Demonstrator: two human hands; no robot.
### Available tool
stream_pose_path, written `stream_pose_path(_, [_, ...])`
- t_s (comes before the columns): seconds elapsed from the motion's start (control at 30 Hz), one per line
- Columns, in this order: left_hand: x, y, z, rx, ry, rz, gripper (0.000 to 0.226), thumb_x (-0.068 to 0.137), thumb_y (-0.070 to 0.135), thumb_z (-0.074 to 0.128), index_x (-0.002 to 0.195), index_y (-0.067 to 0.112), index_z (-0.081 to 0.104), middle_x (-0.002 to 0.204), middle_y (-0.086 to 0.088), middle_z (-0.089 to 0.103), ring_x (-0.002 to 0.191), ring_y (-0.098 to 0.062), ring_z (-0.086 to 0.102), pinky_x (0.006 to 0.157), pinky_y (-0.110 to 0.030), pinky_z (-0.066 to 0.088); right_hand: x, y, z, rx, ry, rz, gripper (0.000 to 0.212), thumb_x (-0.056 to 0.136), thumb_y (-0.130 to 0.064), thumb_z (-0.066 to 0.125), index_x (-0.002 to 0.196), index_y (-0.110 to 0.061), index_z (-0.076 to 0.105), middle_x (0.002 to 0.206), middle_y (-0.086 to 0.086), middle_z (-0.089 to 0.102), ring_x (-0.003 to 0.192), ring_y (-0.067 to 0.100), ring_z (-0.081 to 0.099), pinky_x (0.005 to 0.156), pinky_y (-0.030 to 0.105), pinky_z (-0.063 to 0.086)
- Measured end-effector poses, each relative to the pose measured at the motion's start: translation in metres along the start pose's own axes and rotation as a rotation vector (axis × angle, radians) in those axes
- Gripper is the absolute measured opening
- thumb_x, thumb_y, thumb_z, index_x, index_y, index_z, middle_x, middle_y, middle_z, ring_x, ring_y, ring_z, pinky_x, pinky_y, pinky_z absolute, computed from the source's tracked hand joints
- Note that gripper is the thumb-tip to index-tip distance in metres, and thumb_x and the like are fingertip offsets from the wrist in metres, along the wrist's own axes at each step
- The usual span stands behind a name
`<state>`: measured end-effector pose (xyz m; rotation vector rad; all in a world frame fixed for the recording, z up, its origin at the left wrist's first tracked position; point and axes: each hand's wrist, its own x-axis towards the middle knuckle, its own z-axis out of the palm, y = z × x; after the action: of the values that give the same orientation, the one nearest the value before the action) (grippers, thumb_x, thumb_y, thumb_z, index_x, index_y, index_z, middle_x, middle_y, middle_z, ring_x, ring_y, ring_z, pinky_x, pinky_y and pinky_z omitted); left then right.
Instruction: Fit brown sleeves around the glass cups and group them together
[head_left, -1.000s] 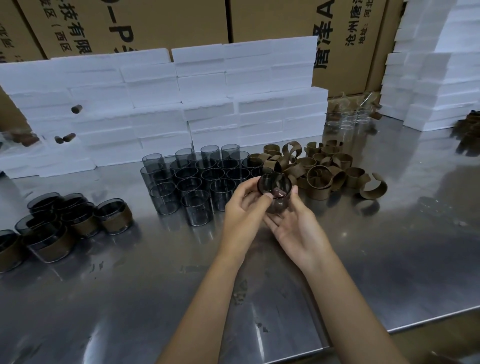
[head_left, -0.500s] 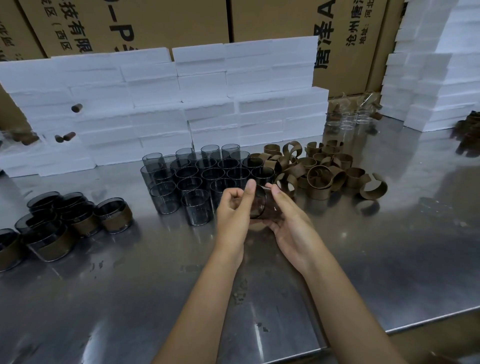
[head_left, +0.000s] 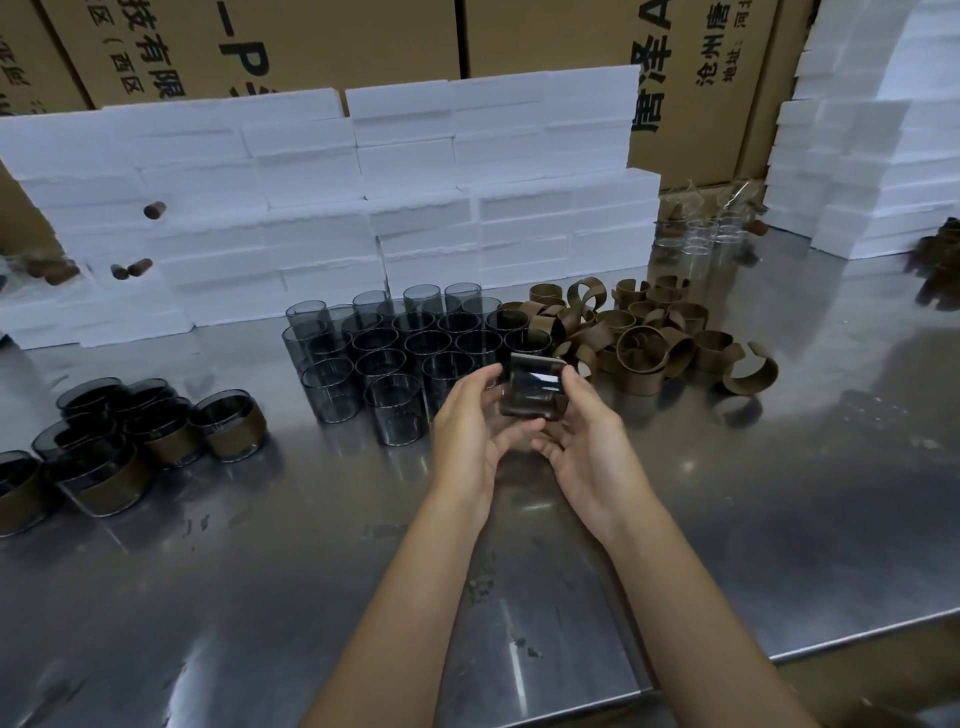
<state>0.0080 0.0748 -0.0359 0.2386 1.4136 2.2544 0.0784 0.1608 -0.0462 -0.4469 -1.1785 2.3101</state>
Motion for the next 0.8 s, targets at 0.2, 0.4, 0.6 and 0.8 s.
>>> stream_pose_path(0.2, [-0.001,-0.008,0.004,0.078,-0.213,-0.047,0.052,0.102,0.043,0.057,0.137,0.004,0.057,0.123,-0.022,0.071,0.112,-0.036,0.071,0.102,-0.05,0.055,-0.002,0.009,0.006,-0.31,0.108,-0.285,0.034,0.088,-0.03,0.079,0.118,-0.026,0.061,0.1,0.001,0.066,0.079,-0.002,0.067,0.065,0.015,0.051])
stream_pose_path(0.4, [0.008,-0.013,-0.002,0.059,-0.233,-0.014,0.053,0.092,0.041,0.072,0.138,0.021,0.053,0.113,-0.01,0.074,0.099,-0.026,0.074,0.078,-0.042,0.061,0.001,0.008,0.002,-0.487,0.178,-0.374,0.011,0.097,-0.022,0.069,0.106,-0.024,0.062,0.083,0.012,0.055,0.071,0.018,0.056,0.062,0.031,0.049])
stream_pose_path(0.6, [0.019,-0.015,-0.008,-0.03,-0.198,-0.022,0.022,0.097,0.025,0.069,0.118,0.021,0.07,0.12,-0.015,0.071,0.091,-0.023,0.075,0.071,-0.037,0.061,0.011,0.01,-0.002,-0.567,0.315,-0.511,0.027,0.099,-0.002,0.056,0.104,-0.024,0.071,0.095,-0.01,0.067,0.075,-0.002,0.06,0.071,0.015,0.049])
stream_pose_path(0.8, [0.027,-0.013,-0.011,-0.155,-0.197,-0.079,0.018,0.095,0.018,0.069,0.113,0.015,0.071,0.11,-0.01,0.074,0.093,-0.02,0.076,0.075,-0.038,0.062,0.035,0.001,-0.015,-1.195,0.434,-0.276,0.042,0.097,-0.025,0.055,0.137,-0.033,0.064,0.162,0.005,0.035,0.149,0.024,0.026,0.119,0.036,0.022])
